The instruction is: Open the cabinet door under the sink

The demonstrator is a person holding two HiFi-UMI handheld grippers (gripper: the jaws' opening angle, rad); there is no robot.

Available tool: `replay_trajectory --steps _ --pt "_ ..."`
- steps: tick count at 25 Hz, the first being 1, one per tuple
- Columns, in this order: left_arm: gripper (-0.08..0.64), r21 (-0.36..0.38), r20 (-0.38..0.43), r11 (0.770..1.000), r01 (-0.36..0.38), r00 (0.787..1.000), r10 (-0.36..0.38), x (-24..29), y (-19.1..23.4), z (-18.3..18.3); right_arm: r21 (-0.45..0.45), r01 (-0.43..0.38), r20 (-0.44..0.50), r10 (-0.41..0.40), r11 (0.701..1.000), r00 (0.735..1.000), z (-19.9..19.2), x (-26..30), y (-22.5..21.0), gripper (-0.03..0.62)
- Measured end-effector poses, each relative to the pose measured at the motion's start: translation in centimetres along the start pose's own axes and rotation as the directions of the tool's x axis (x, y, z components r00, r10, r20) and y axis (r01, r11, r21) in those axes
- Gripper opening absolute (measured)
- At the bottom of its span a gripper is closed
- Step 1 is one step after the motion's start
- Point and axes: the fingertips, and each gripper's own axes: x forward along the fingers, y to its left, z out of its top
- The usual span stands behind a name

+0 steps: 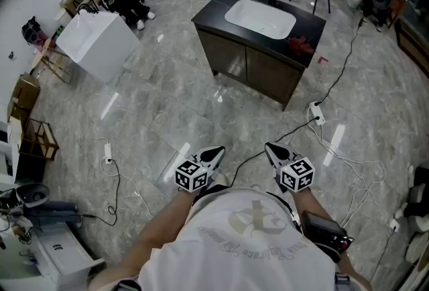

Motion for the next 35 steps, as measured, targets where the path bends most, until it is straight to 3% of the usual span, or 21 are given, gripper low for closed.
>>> replay_trajectory --steps 9,17,20,22,24,26,30,35 --pt "0.008 0.017 -0.001 0.999 -0.035 0.999 0.035 0.3 -1.2 -0.2 -0.05 0.024 -0.011 -0.025 0.998 1.0 -0.1 -0.7 -0.5 0.012" --pt "0.008 -0.004 0.001 0.99 -0.14 0.99 0.14 -0.7 0.4 -1.0 -0.055 0.004 -0.049 -0.006 0.998 0.999 -0.2 0.8 -1.2 0.012" --pt "0.008 -0.036 -0.025 0.992 -0.12 0.993 0.119 -2.0 0.3 -2.4 -0.037 0.036 -0.079 -0.039 0.999 0.996 -1.0 0.4 -0.1 0.012" --pt "0.008 -0.05 -0.021 0.992 -0.118 0.993 0.117 -4.3 2.0 -2.5 -0.041 0.036 -0.088 -0.039 0.999 0.995 -0.7 2.3 1.8 0.012" --pt "0.008 -0.054 0.016 0.985 -0.166 0.986 0.167 -6.2 4.9 -1.4 -0.086 -0.023 -0.077 0.016 0.996 0.997 1.2 6.4 3.2 0.012" --pt "0.008 -0.047 0.023 0.981 -0.188 0.982 0.189 -5.4 6.5 -0.7 -0.105 -0.055 -0.067 0.048 0.993 0.997 2.8 8.7 2.4 0.012" --pt "0.008 -0.055 -0.018 0.987 -0.152 0.988 0.151 -2.5 7.6 -0.9 -0.062 -0.028 -0.088 0.022 0.998 0.996 2.6 9.1 0.3 0.012" --pt "0.008 -0.067 -0.008 0.99 -0.124 0.992 0.123 -2.0 13.0 0.7 -0.095 -0.001 -0.109 -0.009 0.995 0.994 4.1 13.9 0.6 0.013"
